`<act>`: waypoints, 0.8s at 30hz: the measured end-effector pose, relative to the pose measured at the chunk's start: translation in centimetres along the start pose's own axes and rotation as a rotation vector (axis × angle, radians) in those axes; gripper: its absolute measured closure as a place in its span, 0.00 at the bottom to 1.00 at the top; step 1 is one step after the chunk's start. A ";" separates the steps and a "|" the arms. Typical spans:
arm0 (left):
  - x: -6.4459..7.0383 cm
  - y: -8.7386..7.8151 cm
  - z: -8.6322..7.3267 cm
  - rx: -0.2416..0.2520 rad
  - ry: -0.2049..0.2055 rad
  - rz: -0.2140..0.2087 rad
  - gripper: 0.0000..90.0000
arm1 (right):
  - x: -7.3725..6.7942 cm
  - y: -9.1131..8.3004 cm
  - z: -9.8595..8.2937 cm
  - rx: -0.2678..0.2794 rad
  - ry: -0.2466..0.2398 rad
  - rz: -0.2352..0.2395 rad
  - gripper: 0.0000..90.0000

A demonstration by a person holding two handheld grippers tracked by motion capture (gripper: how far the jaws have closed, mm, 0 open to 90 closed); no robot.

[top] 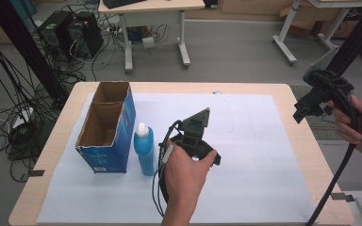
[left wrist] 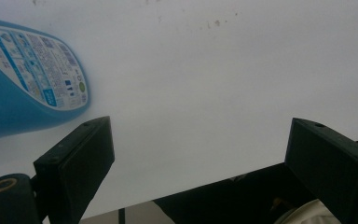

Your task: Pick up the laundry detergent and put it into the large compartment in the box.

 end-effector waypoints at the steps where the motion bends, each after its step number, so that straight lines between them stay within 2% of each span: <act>1: 0.1 -0.3 0.1 0.001 0.004 0.006 0.09 | 0.0 0.0 0.1 -0.001 -0.001 -0.001 0.04; 15: -0.4 -4.3 1.1 0.045 0.004 0.052 0.08 | -0.5 0.0 0.4 -0.004 -0.010 -0.007 0.04; 20: -1.1 -5.6 1.4 0.062 -0.008 0.052 0.08 | -0.5 0.0 0.6 -0.008 -0.011 -0.008 0.04; 24: -1.6 -6.5 1.7 0.076 -0.021 0.072 0.08 | -0.5 0.0 0.7 -0.010 -0.010 -0.009 0.04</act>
Point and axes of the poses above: each handheld gripper's, and its own axes: y roughly forward along the jaws, z roughly out of its top, x roughly to its right, the point moved 5 cm from there along y, roughly forward along the jaws, and after that the axes turned 4 degrees about -z, right-handed, at the moved point
